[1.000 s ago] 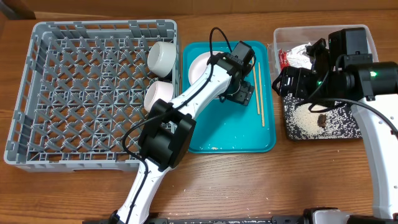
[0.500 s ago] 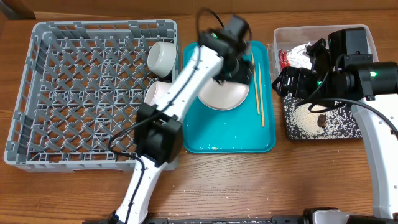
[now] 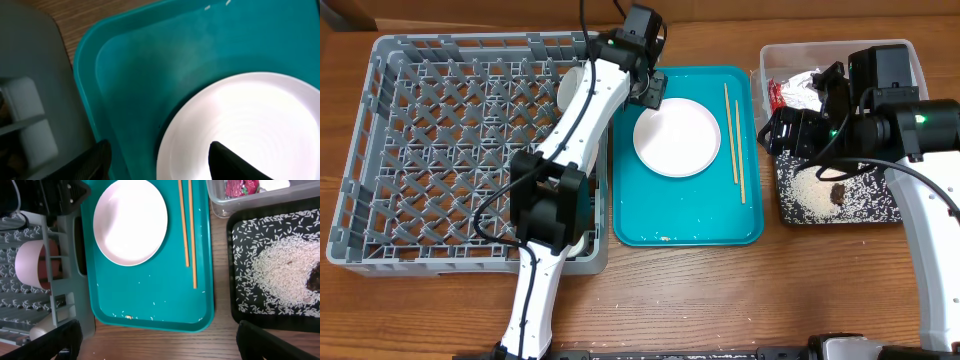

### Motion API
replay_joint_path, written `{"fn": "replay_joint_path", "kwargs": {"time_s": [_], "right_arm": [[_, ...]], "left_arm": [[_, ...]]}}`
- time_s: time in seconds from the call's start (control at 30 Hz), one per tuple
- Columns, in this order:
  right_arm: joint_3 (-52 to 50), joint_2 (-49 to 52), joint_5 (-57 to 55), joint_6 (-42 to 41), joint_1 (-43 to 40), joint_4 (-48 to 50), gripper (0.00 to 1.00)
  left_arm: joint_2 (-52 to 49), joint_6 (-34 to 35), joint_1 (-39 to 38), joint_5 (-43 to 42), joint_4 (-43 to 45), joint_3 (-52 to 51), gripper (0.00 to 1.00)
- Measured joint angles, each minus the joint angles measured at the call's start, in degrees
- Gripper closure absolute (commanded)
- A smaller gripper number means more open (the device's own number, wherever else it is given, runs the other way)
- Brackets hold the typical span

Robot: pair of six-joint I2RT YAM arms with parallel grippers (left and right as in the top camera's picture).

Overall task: Sort waste into correct bins and load items into the dishwasher
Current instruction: 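Lift the white plate off the tray with the left gripper, then stand the plate upright in the back of the dish rack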

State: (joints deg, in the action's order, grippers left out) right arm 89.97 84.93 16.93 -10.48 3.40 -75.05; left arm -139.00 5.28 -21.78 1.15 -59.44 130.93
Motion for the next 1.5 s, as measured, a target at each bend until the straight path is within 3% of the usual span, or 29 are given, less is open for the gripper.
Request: {"fn": "replay_joint_path", "kwargs": {"time_s": [0.37,0.43,0.63,0.83,1.0,1.13,1.27,1.5], "right_arm": [[0.00,0.00,0.02,0.00,0.00,0.00,0.00],[0.00,0.00,0.00,0.00,0.00,-0.02,0.00],[0.00,0.00,0.02,0.00,0.00,0.00,0.00],[0.00,0.00,0.02,0.00,0.00,0.00,0.00],[0.00,0.00,0.02,0.00,0.00,-0.02,0.00],[-0.02,0.02,0.02,-0.02,0.00,-0.02,0.00],[-0.02,0.02,0.00,0.00,0.00,0.02,0.00],[-0.02,0.02,0.02,0.00,0.00,-0.04,0.00]], "left_arm": [[-4.74,-1.05,-0.11,0.22,-1.09,-1.22,0.48],[-4.94,-1.05,-0.39,0.22,-1.79,-1.27,0.54],[-6.47,-0.90,-1.44,-1.14,-3.19,-1.27,0.96],[-6.43,-0.52,-1.38,-2.71,-4.48,-0.70,0.96],[-7.30,1.22,-1.40,-2.47,-13.05,7.34,0.96],[-8.68,2.82,-1.38,5.90,-23.96,29.88,0.96],[-7.41,3.65,-1.38,19.10,-26.51,46.82,0.96],[-4.92,4.92,-0.98,49.62,-32.72,48.57,0.96]]}}
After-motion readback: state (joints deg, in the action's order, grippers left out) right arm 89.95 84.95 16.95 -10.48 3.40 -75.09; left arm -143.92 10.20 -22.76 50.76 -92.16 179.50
